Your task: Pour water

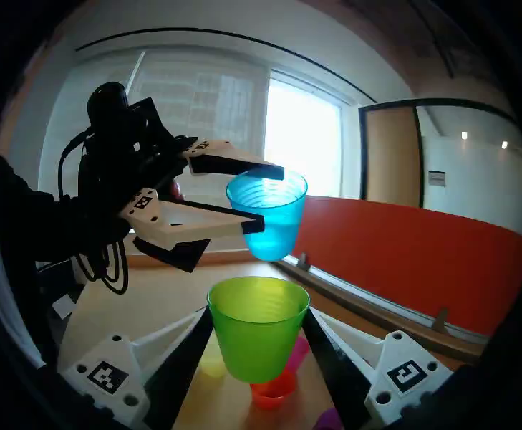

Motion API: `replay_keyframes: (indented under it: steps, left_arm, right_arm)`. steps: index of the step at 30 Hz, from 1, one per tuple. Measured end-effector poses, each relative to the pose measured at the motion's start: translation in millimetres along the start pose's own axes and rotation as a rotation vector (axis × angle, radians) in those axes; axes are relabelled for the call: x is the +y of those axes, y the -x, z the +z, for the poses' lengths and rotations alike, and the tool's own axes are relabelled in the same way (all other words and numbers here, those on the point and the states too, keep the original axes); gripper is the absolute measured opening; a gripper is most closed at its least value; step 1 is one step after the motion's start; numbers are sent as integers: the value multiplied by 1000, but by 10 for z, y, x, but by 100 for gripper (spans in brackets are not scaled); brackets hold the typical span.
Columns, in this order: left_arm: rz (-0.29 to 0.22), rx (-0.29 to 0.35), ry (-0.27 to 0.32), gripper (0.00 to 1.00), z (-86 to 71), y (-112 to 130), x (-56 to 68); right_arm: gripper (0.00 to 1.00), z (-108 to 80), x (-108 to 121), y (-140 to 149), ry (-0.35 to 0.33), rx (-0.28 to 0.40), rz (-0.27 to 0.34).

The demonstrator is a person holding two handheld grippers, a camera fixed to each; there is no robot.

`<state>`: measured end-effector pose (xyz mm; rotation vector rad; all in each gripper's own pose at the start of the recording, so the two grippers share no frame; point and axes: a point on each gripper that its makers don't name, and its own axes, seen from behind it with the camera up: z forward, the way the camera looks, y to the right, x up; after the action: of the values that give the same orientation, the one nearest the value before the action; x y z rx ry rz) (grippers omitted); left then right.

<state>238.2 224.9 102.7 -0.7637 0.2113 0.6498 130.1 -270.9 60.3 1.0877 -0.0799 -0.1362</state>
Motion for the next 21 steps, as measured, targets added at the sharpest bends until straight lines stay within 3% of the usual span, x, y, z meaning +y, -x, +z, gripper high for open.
replay_keyframes:
  steps: [21]
  left_arm:
    - [52,-1,-1,89,-47,-42,33]
  right_arm:
    - [90,32,-46,34,-8,-6,4]
